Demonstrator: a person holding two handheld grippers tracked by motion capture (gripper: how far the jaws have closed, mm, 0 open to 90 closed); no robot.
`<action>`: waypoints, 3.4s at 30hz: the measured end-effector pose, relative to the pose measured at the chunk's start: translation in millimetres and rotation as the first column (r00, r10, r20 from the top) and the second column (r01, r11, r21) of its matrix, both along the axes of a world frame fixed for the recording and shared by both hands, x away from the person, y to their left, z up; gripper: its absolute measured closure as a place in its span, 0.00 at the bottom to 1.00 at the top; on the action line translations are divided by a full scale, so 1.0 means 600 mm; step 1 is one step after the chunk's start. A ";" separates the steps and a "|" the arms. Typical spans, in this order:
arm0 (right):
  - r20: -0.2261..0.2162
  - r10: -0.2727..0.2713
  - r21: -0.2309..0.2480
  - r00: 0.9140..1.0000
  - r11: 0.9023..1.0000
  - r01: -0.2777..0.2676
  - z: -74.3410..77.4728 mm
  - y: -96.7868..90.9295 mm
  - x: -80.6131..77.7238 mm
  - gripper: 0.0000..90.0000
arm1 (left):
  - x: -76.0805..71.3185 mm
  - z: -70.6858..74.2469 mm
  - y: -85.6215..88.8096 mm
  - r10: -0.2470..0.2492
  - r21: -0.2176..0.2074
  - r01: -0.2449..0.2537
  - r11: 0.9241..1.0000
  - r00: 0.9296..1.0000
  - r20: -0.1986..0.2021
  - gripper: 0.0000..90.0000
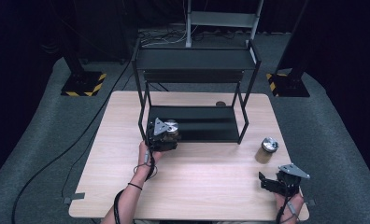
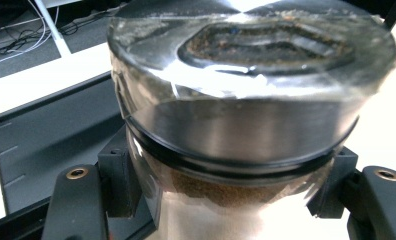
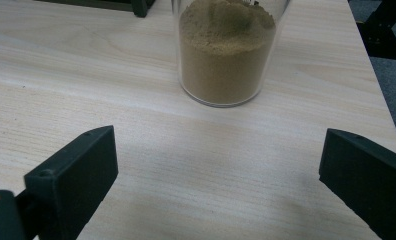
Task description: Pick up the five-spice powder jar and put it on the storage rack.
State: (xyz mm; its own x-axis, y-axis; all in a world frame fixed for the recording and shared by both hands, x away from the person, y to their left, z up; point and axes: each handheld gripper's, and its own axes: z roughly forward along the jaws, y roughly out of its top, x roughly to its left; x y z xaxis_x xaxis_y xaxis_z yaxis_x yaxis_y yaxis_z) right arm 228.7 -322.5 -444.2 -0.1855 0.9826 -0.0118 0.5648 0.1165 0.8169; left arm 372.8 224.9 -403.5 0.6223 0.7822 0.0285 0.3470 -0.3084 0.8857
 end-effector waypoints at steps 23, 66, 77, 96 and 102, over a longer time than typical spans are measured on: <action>0.004 0.001 -0.001 1.000 1.000 -0.001 -0.001 0.000 -0.001 0.01 | 0.031 -0.011 -0.011 0.025 -0.032 -0.025 0.999 1.000 -0.014 0.35; 0.011 0.001 0.000 1.000 1.000 -0.001 -0.002 -0.001 -0.003 0.01 | 0.077 -0.037 -0.032 0.061 -0.059 -0.063 0.996 0.997 -0.040 0.35; 0.011 0.003 0.001 1.000 1.000 -0.003 -0.002 -0.001 -0.003 0.01 | 0.088 -0.045 -0.040 0.073 -0.059 -0.076 0.995 0.996 -0.045 0.35; 0.012 0.004 0.002 1.000 1.000 -0.004 -0.002 -0.002 -0.003 0.01 | 0.101 -0.056 -0.052 0.087 -0.060 -0.089 0.994 0.995 -0.047 0.35; 0.014 0.004 0.001 1.000 1.000 -0.004 -0.002 -0.001 -0.004 0.01 | 0.095 -0.070 -0.050 0.084 -0.078 -0.086 0.993 0.996 -0.022 0.35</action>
State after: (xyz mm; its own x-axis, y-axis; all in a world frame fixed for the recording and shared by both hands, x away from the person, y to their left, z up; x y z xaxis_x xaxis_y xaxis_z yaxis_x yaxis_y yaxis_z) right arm 226.6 -323.4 -445.7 -0.1891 0.9819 -0.0133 0.5531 0.1177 0.8248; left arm 430.0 194.8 -445.7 0.5534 0.8316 -0.0460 0.3854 -0.2067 0.8993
